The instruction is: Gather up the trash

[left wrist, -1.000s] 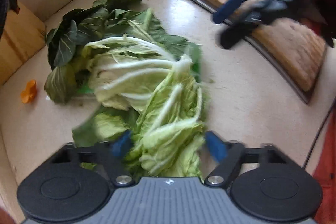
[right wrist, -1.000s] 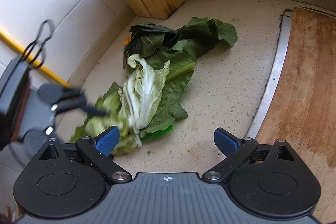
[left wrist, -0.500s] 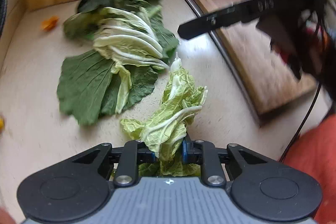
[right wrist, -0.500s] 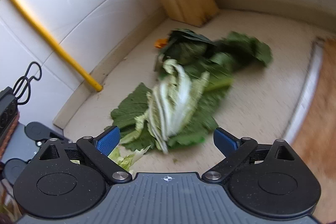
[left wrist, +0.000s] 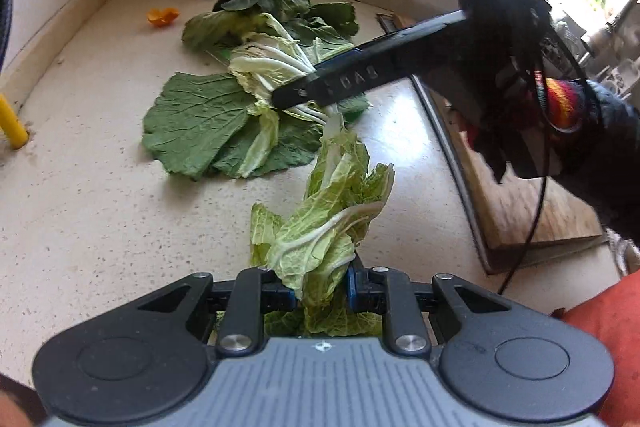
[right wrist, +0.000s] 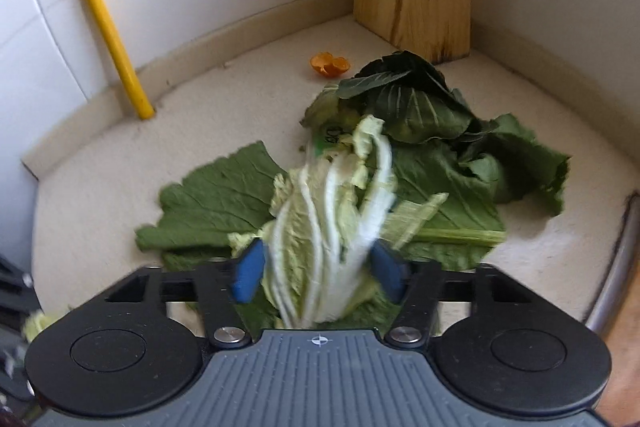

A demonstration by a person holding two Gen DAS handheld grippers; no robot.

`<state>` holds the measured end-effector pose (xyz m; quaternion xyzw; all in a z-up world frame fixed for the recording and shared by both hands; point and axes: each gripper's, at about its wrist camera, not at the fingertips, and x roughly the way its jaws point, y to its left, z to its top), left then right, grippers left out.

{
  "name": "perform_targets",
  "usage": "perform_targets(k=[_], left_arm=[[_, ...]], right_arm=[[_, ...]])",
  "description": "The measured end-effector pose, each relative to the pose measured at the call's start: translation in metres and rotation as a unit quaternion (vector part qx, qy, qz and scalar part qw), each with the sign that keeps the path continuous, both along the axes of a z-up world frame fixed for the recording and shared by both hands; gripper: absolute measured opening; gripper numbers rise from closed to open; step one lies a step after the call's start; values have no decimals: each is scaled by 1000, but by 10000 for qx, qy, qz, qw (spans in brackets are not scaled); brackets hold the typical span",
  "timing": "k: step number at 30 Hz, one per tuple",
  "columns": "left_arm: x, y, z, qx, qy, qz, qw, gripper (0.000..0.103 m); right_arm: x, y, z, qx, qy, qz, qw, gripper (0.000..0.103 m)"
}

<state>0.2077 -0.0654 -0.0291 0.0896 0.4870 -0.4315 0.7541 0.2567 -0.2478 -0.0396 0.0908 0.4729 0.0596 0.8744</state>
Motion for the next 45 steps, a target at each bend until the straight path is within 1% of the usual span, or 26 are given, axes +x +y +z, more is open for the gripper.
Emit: perform_targets(k=[2, 4, 7, 9, 10, 11, 13, 15, 16, 18, 20, 21, 22, 24, 25, 26, 28, 32, 33, 37, 39, 40, 42, 43, 44, 45], left_arm=[[-1, -4, -3, 184, -225, 15, 9996, 20], [-2, -10, -6, 332, -389, -46, 9987, 21], [-2, -14, -5, 380, -447, -244, 9980, 29], [-2, -16, -5, 392, -529, -385, 9971, 40], [-2, -17, -4, 405, -598, -432, 9965, 44], [-2, -19, -3, 423, -681, -456, 9957, 49], [0, -23, -1, 477, -907, -492, 9935, 56], [0, -29, 0, 534, -1141, -517, 9907, 66], [0, -32, -1, 591, -1279, -549, 9885, 68], [-1, -39, -4, 740, -1528, -628, 9835, 74], [-2, -46, -9, 849, -1675, -689, 9798, 74], [-3, -48, -11, 849, -1714, -731, 9788, 68], [-4, -51, -13, 834, -1702, -808, 9786, 61], [-5, -52, -12, 688, -1392, -992, 9829, 31], [-5, -52, -11, 658, -1251, -1032, 9846, 28], [-5, -51, -10, 657, -1203, -1061, 9849, 25], [-6, -47, -9, 669, -1139, -1120, 9849, 23], [3, -35, -7, 365, -540, -901, 9938, 22], [4, -33, -7, 292, -436, -818, 9953, 22], [3, -26, -7, 234, -405, -639, 9969, 22], [0, -25, -6, 322, -513, -614, 9963, 23], [-1, -26, -6, 369, -562, -642, 9957, 23], [-5, -30, -7, 476, -695, -704, 9940, 33], [-6, -33, -8, 528, -755, -714, 9932, 36], [-7, -35, -9, 579, -835, -722, 9922, 42], [-8, -36, -9, 623, -929, -724, 9911, 46]], right_arm=[[-5, -3, 4, 38, 61, 19, 10000, 43], [-10, -7, 6, 33, 112, 16, 9999, 39], [-19, -12, 13, 273, 145, -11, 9995, 40], [-22, -13, 17, 435, 95, 39, 9990, 55], [-20, -12, 18, 387, 31, -2, 9992, 68], [-17, -12, 17, 286, -20, -54, 9996, 76], [-5, -12, 11, 235, 93, -65, 9997, 84], [5, -9, 1, 250, 260, -72, 9993, 86], [6, -6, -3, 191, 290, -77, 9994, 87], [5, 1, -4, -27, 160, -50, 9999, 83], [2, 7, -2, -403, 53, 49, 9992, 58], [2, 7, -1, -444, 44, 77, 9990, 54], [2, 4, -1, -388, 80, 72, 9992, 48], [2, -2, 1, -232, 146, 52, 9996, 40], [0, -6, 4, 17, 188, 11, 9998, 34], [-2, -12, 6, 440, 249, -20, 9987, 30], [-7, -19, 8, 1080, 310, -66, 9936, 28], [-27, -26, 16, 1723, 351, -81, 9844, 28], [-32, -26, 18, 1696, 352, -78, 9848, 28], [-43, -30, 17, 1391, 455, -136, 9891, 28], [-43, -31, 13, 1253, 539, -108, 9906, 34], [-43, -30, 12, 1216, 529, -112, 9911, 41], [-40, -27, 11, 1112, 481, -37, 9926, 51], [-37, -24, 11, 1029, 434, -40, 9937, 67], [-34, -22, 11, 991, 412, -10, 9942, 77], [-31, -19, 9, 987, 404, 22, 9943, 78]])
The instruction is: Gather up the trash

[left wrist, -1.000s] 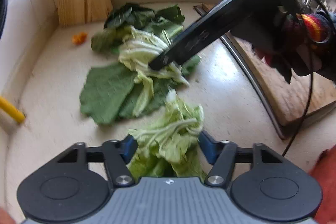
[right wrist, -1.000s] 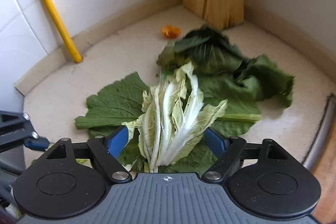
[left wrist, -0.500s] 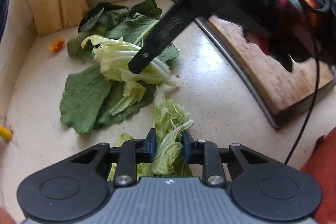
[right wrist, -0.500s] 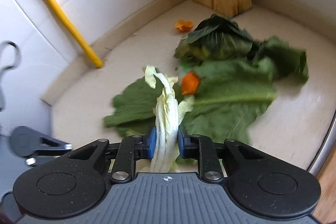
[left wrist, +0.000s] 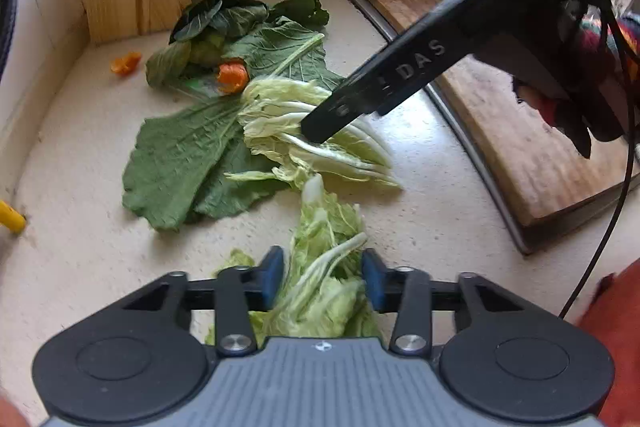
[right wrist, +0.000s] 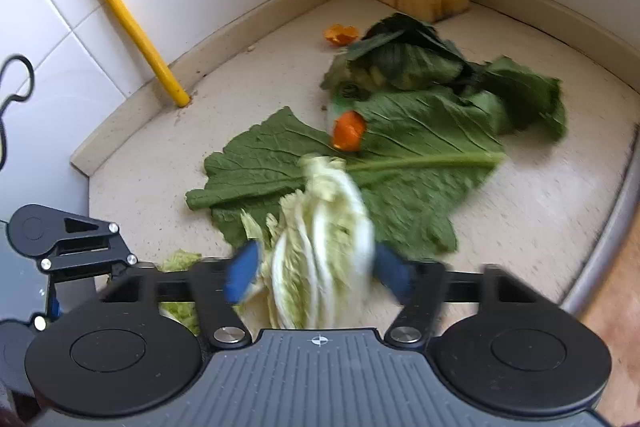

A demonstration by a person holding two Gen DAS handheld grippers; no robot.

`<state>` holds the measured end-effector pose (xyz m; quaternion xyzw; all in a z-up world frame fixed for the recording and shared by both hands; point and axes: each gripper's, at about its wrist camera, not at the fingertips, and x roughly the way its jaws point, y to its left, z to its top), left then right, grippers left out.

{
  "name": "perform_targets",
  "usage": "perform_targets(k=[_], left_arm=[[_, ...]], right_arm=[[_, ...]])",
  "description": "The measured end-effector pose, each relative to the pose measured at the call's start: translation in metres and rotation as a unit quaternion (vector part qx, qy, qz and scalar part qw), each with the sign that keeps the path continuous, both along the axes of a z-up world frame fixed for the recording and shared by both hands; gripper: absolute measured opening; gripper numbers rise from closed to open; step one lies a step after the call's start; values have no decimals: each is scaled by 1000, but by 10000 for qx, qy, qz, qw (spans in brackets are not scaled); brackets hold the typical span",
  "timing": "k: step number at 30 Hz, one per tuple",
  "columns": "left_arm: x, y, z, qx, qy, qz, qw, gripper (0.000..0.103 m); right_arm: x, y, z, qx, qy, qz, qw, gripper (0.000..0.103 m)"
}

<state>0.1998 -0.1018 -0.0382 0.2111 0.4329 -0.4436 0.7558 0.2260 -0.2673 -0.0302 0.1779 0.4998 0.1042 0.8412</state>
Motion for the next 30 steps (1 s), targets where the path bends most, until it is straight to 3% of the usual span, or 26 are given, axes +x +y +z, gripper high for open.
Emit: perform_targets(k=[3, 8, 10, 12, 14, 17, 25, 30], left_arm=[[-1, -3, -3, 104, -244, -35, 9996, 60], [-8, -5, -8, 174, -317, -139, 9992, 60], [-9, -4, -7, 152, -306, -136, 9993, 54], [-10, -3, -6, 63, -132, -112, 9998, 39], [-12, -5, -5, 98, -140, -76, 9998, 34], [-13, -5, -3, 135, -32, 33, 9999, 24], [-22, 7, 7, -80, 171, 441, 9988, 22], [-28, 7, 14, -210, 186, 744, 9968, 22]], right_arm=[[5, 11, -2, -82, -28, 135, 9999, 78], [-3, 31, -9, -673, -39, 508, 9964, 76], [-5, 34, -7, -762, -33, 536, 9956, 70], [-7, 35, -6, -755, -38, 554, 9956, 58], [-9, 34, -4, -605, -6, 558, 9966, 38], [-16, 29, 2, -542, -36, 453, 9975, 31], [-48, -12, 13, 491, 20, -129, 9987, 30], [-64, -26, 15, 679, -66, -364, 9970, 30]])
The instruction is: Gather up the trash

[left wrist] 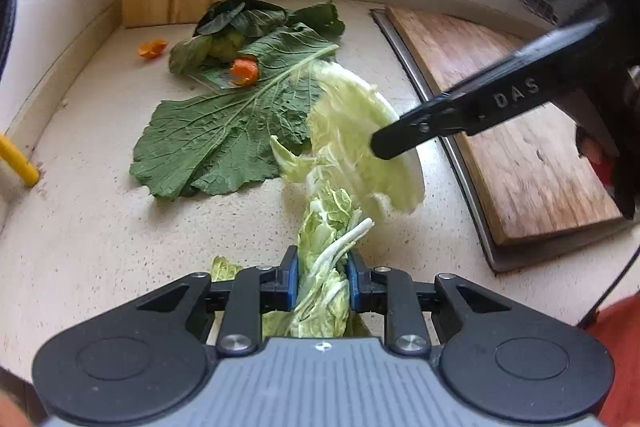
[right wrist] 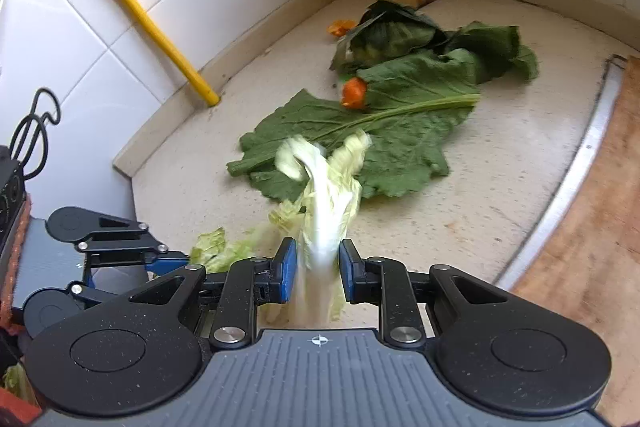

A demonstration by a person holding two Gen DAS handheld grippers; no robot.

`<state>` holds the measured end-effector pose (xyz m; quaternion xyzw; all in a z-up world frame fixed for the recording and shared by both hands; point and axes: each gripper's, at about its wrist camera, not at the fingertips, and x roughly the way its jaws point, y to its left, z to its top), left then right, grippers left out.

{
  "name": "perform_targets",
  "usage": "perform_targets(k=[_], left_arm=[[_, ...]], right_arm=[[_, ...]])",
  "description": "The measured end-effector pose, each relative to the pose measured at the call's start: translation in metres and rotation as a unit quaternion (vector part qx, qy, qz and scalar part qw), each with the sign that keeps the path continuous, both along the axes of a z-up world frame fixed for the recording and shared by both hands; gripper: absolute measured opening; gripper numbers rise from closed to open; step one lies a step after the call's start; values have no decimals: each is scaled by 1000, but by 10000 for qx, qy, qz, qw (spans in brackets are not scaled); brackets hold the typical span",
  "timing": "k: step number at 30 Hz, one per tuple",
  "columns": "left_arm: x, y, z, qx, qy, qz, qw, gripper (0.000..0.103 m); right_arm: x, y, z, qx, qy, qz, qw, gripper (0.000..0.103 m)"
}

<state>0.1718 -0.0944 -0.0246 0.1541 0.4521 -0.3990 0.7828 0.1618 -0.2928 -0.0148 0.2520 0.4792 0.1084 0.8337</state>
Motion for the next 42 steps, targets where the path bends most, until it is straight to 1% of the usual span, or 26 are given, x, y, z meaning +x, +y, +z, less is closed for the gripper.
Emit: perform_targets(k=[3, 5, 6, 7, 8, 9, 10, 11, 15, 16, 17, 18, 19, 24, 28, 30, 31, 32, 33, 34, 35, 36, 37, 39, 40, 42], left_arm=[[-5, 1, 3, 2, -22, 154, 9999, 22], [-9, 3, 4, 13, -28, 225, 9997, 22], [-11, 5, 3, 25, -38, 293, 9996, 22], [-12, 6, 3, 21, -21, 376, 9993, 22], [-12, 8, 3, -4, 7, 469, 9989, 22], [-12, 11, 3, -37, 37, 579, 9983, 22], [-13, 13, 3, -67, 55, 657, 9978, 22], [-14, 14, 4, -106, 61, 702, 9975, 22], [-19, 19, 5, -250, 77, 827, 9962, 22], [-20, 20, 4, -281, 91, 862, 9958, 22], [-20, 22, 4, -315, 105, 890, 9955, 22], [-20, 23, 4, -343, 109, 911, 9952, 22], [-20, 25, 4, -383, 111, 936, 9948, 22], [-18, 31, 4, -549, 134, 1018, 9932, 22], [-16, 34, 2, -598, 169, 1010, 9929, 22], [-15, 36, 1, -618, 167, 1021, 9927, 22], [-15, 37, 1, -626, 172, 1035, 9925, 22], [-14, 37, 0, -624, 176, 1040, 9925, 22], [-14, 37, 0, -609, 181, 1014, 9928, 22], [-14, 35, -1, -581, 182, 965, 9935, 22], [-15, 33, -1, -541, 166, 901, 9943, 22], [-16, 30, -2, -497, 157, 841, 9951, 22], [-16, 28, -3, -479, 170, 810, 9954, 22], [-14, 23, -5, -444, 207, 792, 9957, 21], [-14, 22, -6, -428, 222, 833, 9954, 21], [-12, 23, -6, -512, 344, 905, 9940, 21]], right_arm=[[-6, -8, 1, 89, -50, -101, 9999, 29], [-7, -12, -2, 43, -13, -114, 9999, 37], [-6, -12, -5, 48, 5, -126, 9999, 39], [-5, -12, -8, 30, 15, -161, 9999, 52], [-2, -10, -11, -18, 67, -129, 9999, 71], [1, -7, -14, -77, 127, -129, 9998, 80], [2, -5, -17, -112, 133, -163, 9997, 85], [4, -1, -19, -133, 111, -137, 9998, 84], [15, 21, -21, -423, 118, -4, 9990, 90], [18, 29, -21, -616, 109, 79, 9980, 92], [21, 36, -23, -846, 126, 134, 9962, 93], [22, 42, -25, -1018, 169, 142, 9946, 95], [21, 46, -26, -1123, 113, 138, 9935, 98], [15, 56, -30, -1345, -94, 162, 9907, 103], [16, 55, -30, -1298, -104, 105, 9914, 103], [13, 54, -30, -1313, -166, 60, 9912, 98], [11, 54, -29, -1396, -185, 81, 9900, 89], [9, 54, -27, -1505, -218, 115, 9883, 73], [8, 53, -26, -1589, -242, 147, 9869, 66], [6, 50, -25, -1517, -233, 151, 9880, 56], [6, 45, -25, -1341, -196, 130, 9907, 47], [6, 40, -25, -1184, -144, 93, 9928, 42], [6, 36, -26, -1056, -106, 64, 9943, 39], [4, 30, -28, -820, -68, -30, 9966, 37], [3, 26, -30, -571, -23, -101, 9983, 34], [-1, 13, -34, 142, 38, -271, 9995, 32]])
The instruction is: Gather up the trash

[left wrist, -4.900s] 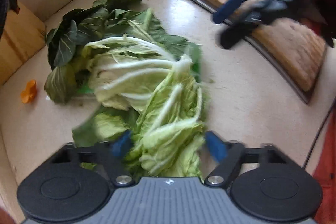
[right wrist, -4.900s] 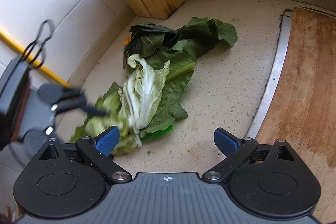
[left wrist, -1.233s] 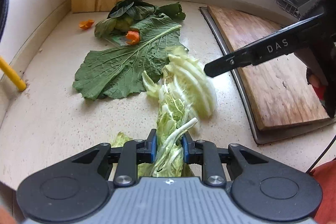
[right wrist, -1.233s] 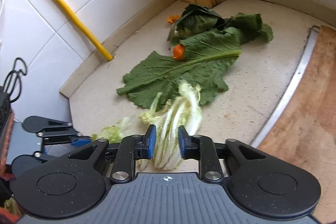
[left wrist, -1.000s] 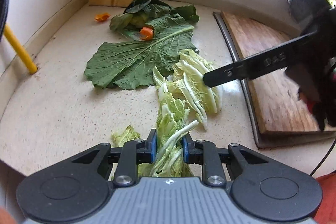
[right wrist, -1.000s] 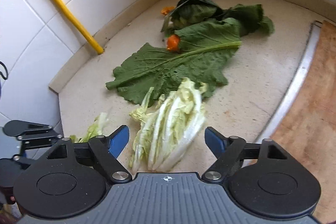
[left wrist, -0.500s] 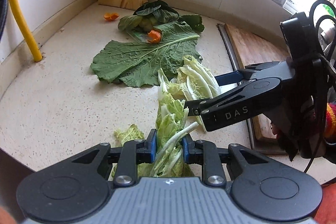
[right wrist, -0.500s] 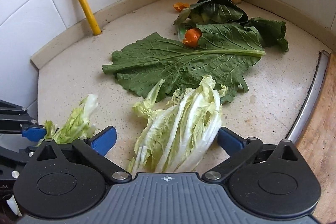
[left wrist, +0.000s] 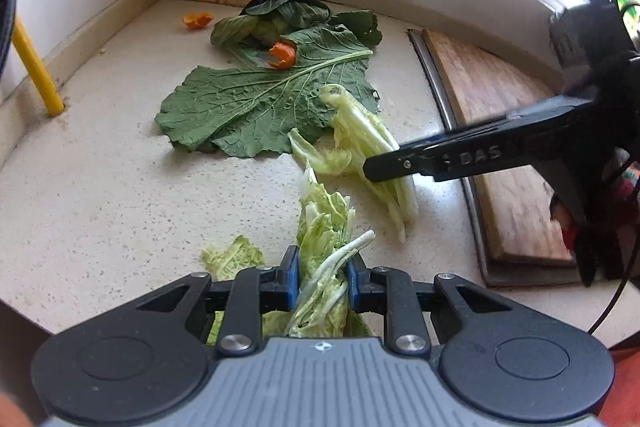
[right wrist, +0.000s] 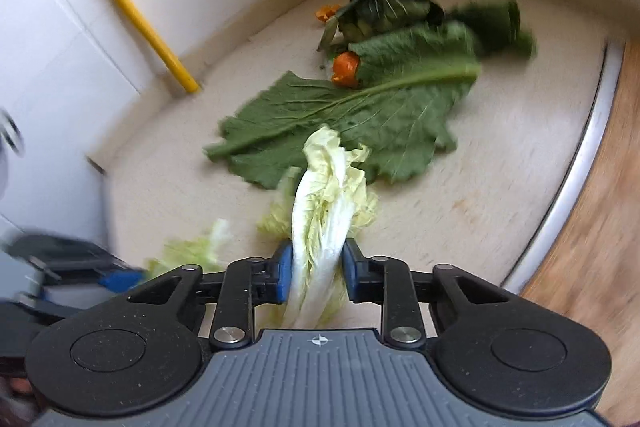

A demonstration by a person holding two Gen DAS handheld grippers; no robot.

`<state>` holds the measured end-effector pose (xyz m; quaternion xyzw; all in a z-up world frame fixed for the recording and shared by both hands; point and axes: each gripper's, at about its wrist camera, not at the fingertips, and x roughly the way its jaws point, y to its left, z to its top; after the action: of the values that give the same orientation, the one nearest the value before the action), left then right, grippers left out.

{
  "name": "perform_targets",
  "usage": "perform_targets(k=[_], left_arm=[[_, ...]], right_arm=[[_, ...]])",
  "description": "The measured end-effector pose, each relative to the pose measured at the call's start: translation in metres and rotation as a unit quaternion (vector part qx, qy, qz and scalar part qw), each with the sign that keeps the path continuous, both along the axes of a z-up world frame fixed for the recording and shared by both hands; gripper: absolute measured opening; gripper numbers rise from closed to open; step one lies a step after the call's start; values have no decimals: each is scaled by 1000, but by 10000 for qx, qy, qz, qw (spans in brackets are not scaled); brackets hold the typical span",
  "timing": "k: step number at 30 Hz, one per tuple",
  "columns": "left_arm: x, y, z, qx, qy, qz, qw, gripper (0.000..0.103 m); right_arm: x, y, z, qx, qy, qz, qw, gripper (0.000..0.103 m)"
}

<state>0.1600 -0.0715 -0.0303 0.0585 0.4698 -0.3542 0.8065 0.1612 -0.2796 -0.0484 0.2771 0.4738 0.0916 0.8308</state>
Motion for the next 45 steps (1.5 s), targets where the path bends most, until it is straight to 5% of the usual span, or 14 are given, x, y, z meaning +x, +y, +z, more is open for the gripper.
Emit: perform_targets(k=[6, 15, 19, 22, 24, 26, 28, 30, 32, 38, 40, 41, 42, 45], left_arm=[[3, 11, 7, -356, 253, 441, 9981, 21], [3, 13, 26, -721, 173, 1003, 9922, 19], [-9, 4, 26, -146, -15, 904, 9958, 19], [-24, -5, 21, 273, -73, 708, 9971, 32], [-32, -15, 18, 582, -320, 562, 9962, 49], [-35, -30, 12, 976, -793, 440, 9911, 64], [-33, -40, 2, 1356, -1148, 536, 9826, 65], [-28, -48, -11, 1614, -1071, 469, 9799, 68], [-28, -47, -12, 1440, -889, 525, 9842, 64], [-40, -46, -6, 1430, -622, 585, 9860, 26], [-38, -44, -4, 1363, -510, 779, 9863, 20], [-38, -45, -4, 1291, -444, 856, 9869, 19], [-37, -43, -4, 1169, -369, 944, 9880, 18], [-36, -37, -4, 657, -132, 1193, 9906, 17]], right_arm=[[-12, -25, -3, 1158, -163, -309, 9927, 31], [-27, -60, -1, 1893, -439, -512, 9796, 30], [-31, -65, -7, 1789, -383, -459, 9820, 30], [-33, -62, -12, 1813, -356, -311, 9823, 30], [-33, -58, -17, 1822, -309, -210, 9825, 30], [-32, -54, -20, 1706, -249, -125, 9850, 33], [-31, -51, -21, 1532, -222, -10, 9879, 31], [-30, -47, -17, 1348, -247, 113, 9905, 36], [-29, -39, -11, 1034, -294, 309, 9937, 45], [-25, -5, 1, 345, -496, 1186, 9911, 80], [-22, 5, 2, 60, -559, 1353, 9892, 66], [-21, 6, 2, 21, -530, 1450, 9880, 38], [-19, 4, 0, 128, -431, 1494, 9878, 28], [-20, -10, -8, 682, -205, 1310, 9888, 26]])
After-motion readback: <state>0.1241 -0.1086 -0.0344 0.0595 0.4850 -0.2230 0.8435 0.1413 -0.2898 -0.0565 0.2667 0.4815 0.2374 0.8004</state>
